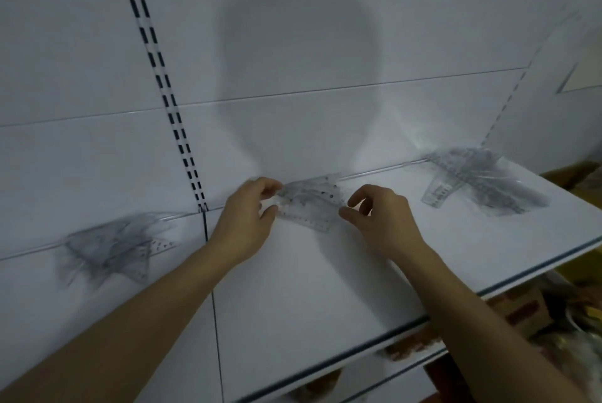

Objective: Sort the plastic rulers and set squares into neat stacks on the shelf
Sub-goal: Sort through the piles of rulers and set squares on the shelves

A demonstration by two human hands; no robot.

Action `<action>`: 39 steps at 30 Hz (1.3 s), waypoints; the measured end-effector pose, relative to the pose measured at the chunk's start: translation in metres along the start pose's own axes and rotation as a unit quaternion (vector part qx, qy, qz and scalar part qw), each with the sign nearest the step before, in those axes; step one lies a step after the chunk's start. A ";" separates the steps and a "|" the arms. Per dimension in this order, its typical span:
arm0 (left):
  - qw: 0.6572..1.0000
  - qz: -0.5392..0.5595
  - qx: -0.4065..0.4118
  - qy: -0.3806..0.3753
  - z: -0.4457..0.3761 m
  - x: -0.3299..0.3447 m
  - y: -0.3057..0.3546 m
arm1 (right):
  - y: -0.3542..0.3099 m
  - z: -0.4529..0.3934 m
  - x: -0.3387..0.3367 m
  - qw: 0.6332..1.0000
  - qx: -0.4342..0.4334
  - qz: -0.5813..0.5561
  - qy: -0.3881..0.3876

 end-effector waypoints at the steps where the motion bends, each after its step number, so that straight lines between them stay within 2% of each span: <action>1: 1.000 -0.005 0.007 0.005 0.003 -0.004 0.000 | 0.000 0.000 0.002 1.000 -0.006 0.003 0.001; 5: 0.997 -0.059 0.047 0.030 0.018 -0.019 -0.001 | -0.005 0.001 0.007 0.999 -0.048 0.006 0.011; 9: 0.985 -0.148 0.076 0.033 0.035 -0.038 -0.005 | -0.031 0.007 0.015 0.991 -0.125 0.041 0.005; 15: 0.957 -0.283 0.043 0.044 0.076 -0.108 -0.049 | -0.119 0.037 0.052 0.954 -0.269 0.087 -0.097; 18: 0.930 -0.359 -0.012 0.079 0.116 -0.171 -0.088 | -0.174 0.060 0.083 0.932 -0.313 0.103 -0.153; 23: 0.880 -0.425 -0.159 0.142 0.213 -0.292 -0.159 | -0.278 0.112 0.140 0.890 -0.390 0.083 -0.222; 26: 0.862 -0.423 -0.226 0.162 0.279 -0.364 -0.194 | -0.349 0.154 0.177 0.866 -0.433 0.058 -0.242; 31: 0.842 -0.362 -0.316 0.243 0.402 -0.481 -0.239 | -0.467 0.246 0.255 0.796 -0.517 0.080 -0.304; 35: 0.825 -0.351 -0.360 0.259 0.492 -0.536 -0.266 | -0.547 0.306 0.307 0.753 -0.558 0.049 -0.345; 39: 0.788 -0.367 -0.403 0.287 0.569 -0.589 -0.285 | -0.626 0.353 0.350 0.704 -0.601 0.026 -0.376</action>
Point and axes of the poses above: each hand's wrist, its own z-axis away from the middle knuckle, its own x-axis out of the palm, y = z × x, the point moved 6 cm from there along -z, towards the middle knuckle, and after that the axes turned 10 degrees about -x, right-handed, at the moved point
